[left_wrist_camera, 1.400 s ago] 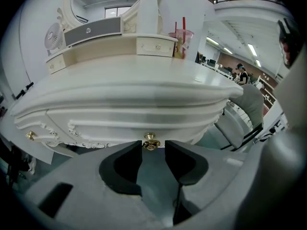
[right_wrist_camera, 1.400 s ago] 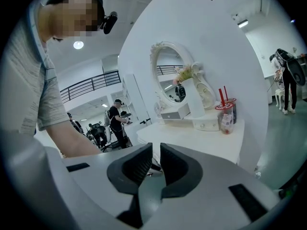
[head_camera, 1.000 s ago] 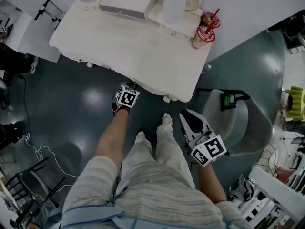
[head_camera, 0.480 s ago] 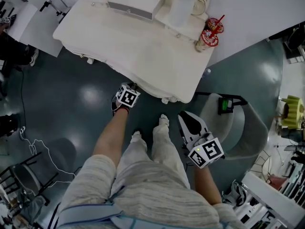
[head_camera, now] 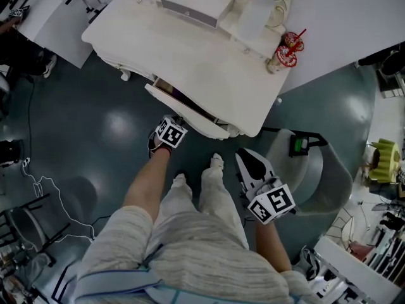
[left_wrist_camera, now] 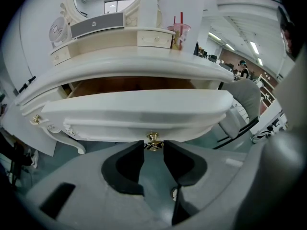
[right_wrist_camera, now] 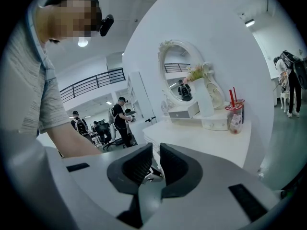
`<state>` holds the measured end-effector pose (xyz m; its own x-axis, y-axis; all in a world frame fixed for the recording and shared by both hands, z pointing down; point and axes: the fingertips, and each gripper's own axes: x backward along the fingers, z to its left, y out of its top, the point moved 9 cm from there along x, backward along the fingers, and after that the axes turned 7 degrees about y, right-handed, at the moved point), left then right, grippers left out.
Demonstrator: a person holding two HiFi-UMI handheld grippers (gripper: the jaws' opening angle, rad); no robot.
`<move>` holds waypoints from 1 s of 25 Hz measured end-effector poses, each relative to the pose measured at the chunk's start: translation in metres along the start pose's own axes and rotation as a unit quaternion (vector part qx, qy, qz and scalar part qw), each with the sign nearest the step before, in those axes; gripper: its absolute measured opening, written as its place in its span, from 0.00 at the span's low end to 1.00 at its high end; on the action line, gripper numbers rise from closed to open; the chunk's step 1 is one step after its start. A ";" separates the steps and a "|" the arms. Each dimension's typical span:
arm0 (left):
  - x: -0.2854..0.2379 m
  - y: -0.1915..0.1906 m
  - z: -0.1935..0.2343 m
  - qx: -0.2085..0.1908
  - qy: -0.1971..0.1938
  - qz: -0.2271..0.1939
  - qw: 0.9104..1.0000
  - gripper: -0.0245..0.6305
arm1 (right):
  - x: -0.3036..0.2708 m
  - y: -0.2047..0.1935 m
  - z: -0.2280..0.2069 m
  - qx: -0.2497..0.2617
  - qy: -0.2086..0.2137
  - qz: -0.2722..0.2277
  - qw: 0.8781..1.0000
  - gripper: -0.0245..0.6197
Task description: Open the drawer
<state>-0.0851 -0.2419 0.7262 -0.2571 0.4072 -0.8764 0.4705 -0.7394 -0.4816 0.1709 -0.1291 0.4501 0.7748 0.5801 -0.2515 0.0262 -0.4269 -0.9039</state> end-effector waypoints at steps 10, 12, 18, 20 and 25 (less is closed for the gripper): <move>0.022 -0.040 -0.006 0.004 -0.005 0.011 1.000 0.25 | -0.011 0.000 0.030 0.011 0.018 0.001 1.000 0.06; 0.026 -0.046 -0.007 0.004 -0.005 0.009 1.000 0.25 | -0.013 0.000 0.035 0.012 0.023 0.002 1.000 0.06; 0.037 -0.068 -0.012 0.001 -0.008 0.012 1.000 0.25 | -0.022 0.002 0.049 0.019 0.032 0.002 0.999 0.06; 0.041 -0.076 -0.011 -0.002 -0.012 0.011 1.000 0.25 | -0.025 0.003 0.053 0.023 0.035 0.003 0.999 0.06; 0.047 -0.088 -0.014 -0.002 -0.018 0.012 1.000 0.25 | -0.030 0.003 0.065 0.028 0.041 0.006 0.999 0.06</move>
<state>-0.1270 -0.1507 0.7273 -0.2752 0.3704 -0.8872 0.4806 -0.7462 -0.4606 0.1067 -0.1030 0.4331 0.8243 0.5150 -0.2350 -0.0172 -0.3922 -0.9197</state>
